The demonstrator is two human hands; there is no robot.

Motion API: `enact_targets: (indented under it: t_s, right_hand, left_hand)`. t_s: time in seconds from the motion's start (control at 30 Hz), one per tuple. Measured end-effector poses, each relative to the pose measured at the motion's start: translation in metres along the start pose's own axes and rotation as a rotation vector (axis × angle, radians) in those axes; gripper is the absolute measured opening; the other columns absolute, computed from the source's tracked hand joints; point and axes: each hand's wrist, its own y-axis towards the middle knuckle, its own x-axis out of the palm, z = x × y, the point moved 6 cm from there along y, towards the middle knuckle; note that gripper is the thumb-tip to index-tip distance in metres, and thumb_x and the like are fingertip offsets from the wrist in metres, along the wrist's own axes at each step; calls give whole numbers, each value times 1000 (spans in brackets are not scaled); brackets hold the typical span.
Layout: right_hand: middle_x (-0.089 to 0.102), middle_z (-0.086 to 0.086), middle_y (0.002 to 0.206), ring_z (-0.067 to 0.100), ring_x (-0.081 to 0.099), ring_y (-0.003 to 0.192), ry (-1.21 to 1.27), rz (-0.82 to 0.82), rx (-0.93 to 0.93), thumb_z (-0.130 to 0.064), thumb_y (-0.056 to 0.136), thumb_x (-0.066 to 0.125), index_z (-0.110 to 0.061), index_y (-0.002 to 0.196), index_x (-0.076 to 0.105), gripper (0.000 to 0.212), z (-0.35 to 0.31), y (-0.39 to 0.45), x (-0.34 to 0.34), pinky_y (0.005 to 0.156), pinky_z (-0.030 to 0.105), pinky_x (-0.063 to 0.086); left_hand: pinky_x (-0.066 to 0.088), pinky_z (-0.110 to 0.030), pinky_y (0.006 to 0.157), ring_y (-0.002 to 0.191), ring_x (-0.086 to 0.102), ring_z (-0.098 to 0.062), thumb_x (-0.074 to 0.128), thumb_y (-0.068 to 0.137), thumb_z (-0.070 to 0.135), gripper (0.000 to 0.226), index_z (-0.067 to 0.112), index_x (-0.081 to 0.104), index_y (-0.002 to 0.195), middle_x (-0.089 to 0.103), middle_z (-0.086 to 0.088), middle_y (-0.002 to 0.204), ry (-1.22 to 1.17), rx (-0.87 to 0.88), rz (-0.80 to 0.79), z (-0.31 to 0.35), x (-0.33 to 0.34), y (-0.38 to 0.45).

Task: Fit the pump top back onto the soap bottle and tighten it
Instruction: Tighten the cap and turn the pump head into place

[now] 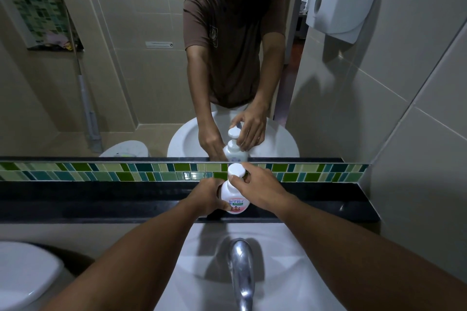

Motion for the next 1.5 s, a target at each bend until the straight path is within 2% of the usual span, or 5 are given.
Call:
enact_targets:
  t_s: [0.53, 0.73, 1.07, 1.27, 1.5]
  right_hand:
    - [68, 9, 137, 28, 66, 118, 32, -17, -24, -57, 98, 56, -32, 147, 54, 55, -4, -4, -1, 101, 47, 57]
    - [71, -1, 134, 23, 69, 116, 69, -38, -34, -60, 90, 63, -37, 144, 51, 60, -5, -13, -2, 100, 46, 59]
    - [71, 5, 140, 27, 69, 124, 41, 6, -71, -48, 100, 61, -46, 164, 26, 72, 3, -17, -2, 102, 51, 58]
    - [74, 10, 133, 31, 68, 120, -196, 104, -137, -48, 105, 57, -34, 164, 33, 66, -6, -10, -2, 97, 42, 57]
    - [76, 16, 124, 36, 69, 115, -204, 108, -181, -44, 104, 61, -27, 162, 38, 64, -12, -4, 2, 93, 46, 58]
  left_hand:
    - [56, -34, 92, 102, 73, -19, 98, 64, 23, 60, 18, 74, 119, 78, -3, 118, -33, -13, -11, -3, 3, 1]
    - [59, -33, 85, 91, 73, -17, 98, 63, 22, 52, 20, 75, 109, 80, -2, 109, -18, -30, 9, -1, 3, -1]
    - [60, -38, 89, 94, 74, -19, 98, 62, 23, 55, 19, 75, 112, 80, -2, 110, -9, -19, 2, 1, 1, -2]
    - [59, -42, 94, 100, 73, -22, 97, 64, 22, 58, 16, 74, 117, 79, -5, 116, -20, -16, 7, 1, 1, -3]
    - [59, -39, 91, 95, 74, -20, 97, 63, 20, 54, 16, 75, 113, 80, -5, 111, -35, -28, 17, 2, -1, -6]
